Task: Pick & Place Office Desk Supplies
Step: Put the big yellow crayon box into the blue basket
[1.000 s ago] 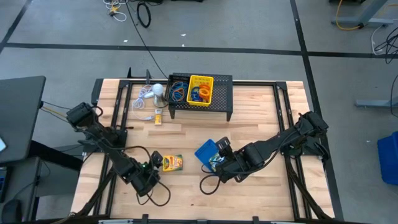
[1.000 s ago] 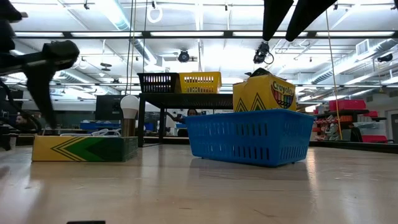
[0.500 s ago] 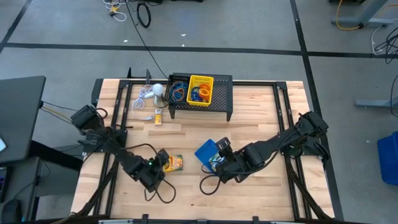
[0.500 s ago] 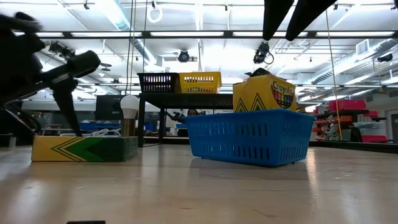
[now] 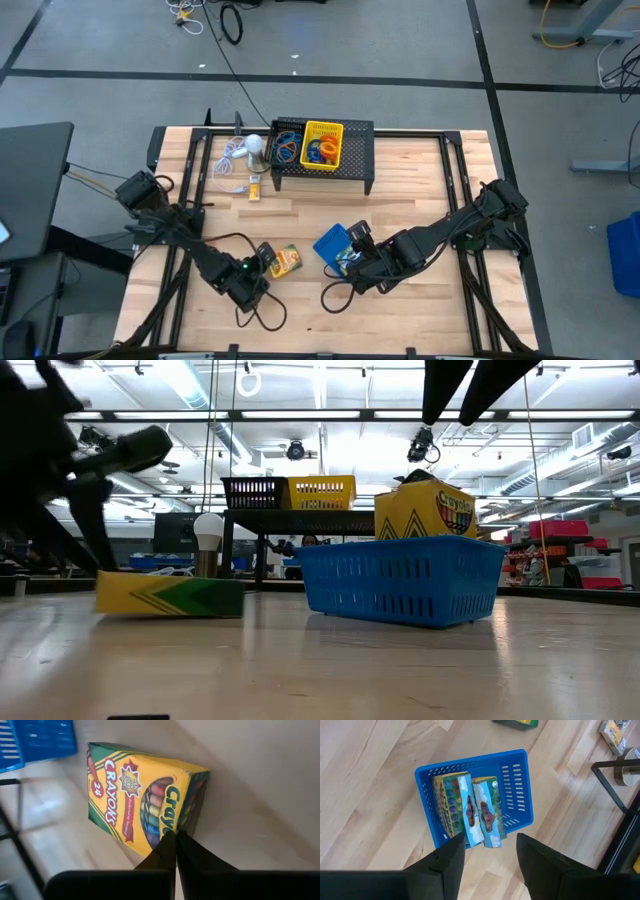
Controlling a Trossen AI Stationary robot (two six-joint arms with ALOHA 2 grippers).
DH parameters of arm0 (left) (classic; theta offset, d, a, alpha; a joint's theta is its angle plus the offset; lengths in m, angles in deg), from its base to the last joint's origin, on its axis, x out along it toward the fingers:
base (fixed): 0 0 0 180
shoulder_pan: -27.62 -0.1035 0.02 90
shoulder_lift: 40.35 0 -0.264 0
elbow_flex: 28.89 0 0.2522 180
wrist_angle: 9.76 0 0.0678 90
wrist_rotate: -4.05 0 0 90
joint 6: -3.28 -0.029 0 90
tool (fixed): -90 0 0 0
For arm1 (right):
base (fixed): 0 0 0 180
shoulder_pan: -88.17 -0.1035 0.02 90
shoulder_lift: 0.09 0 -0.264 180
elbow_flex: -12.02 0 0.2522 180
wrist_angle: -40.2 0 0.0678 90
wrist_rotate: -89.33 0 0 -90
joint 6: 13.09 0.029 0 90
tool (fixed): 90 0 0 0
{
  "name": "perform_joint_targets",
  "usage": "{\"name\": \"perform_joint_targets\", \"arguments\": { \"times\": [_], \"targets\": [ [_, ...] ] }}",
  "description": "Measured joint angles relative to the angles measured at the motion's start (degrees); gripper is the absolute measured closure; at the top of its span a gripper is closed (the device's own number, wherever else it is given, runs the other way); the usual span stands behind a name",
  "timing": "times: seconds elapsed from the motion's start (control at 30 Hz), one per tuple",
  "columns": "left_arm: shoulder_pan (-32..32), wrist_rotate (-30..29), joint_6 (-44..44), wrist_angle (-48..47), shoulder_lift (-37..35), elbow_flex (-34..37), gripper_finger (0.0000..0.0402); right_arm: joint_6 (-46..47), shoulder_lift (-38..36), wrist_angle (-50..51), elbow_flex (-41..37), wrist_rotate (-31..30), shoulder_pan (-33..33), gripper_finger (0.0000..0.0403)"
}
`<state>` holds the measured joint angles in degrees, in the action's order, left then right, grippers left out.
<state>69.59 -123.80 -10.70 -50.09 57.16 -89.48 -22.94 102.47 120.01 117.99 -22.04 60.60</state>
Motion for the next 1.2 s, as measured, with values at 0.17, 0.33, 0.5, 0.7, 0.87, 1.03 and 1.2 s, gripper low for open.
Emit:
{"name": "perform_joint_targets", "arguments": {
  "times": [0.17, 0.33, 0.5, 0.7, 0.87, 1.03, 1.2],
  "targets": [
    [-0.1, 3.5, 5.3, -11.6, 0.0, -8.0, 0.0398, -0.5, 0.0, -0.8, 0.0, 0.0, 0.0, 0.0217],
    [-0.1, 5.1, 9.0, -23.1, 0.0, -16.8, 0.0400, -1.9, 0.0, -6.8, 0.0, 0.2, 0.0, 0.0217],
    [-1.0, 8.5, 11.8, -34.3, -0.3, -24.5, 0.0400, -4.1, 0.0, -17.3, 0.0, 2.7, 0.2, 0.0217],
    [-3.6, 13.1, 13.4, -44.4, -0.6, -31.0, 0.0400, -8.3, 0.1, -27.7, 0.0, 3.1, 0.5, 0.0195],
    [-6.2, 13.3, 11.9, -45.9, -1.7, -33.6, 0.0401, -13.0, 0.2, -39.2, -4.9, 3.2, 1.2, 0.0156],
    [-9.6, 13.5, 10.6, -45.2, -3.6, -34.0, 0.0401, -14.4, 0.3, -51.8, -14.3, -0.5, 3.0, 0.0145],
    [-13.6, 15.0, 7.3, -40.8, -5.0, -34.1, 0.0401, -17.1, 0.3, -65.4, -21.1, -7.0, 4.4, 0.0144]
  ]
}}
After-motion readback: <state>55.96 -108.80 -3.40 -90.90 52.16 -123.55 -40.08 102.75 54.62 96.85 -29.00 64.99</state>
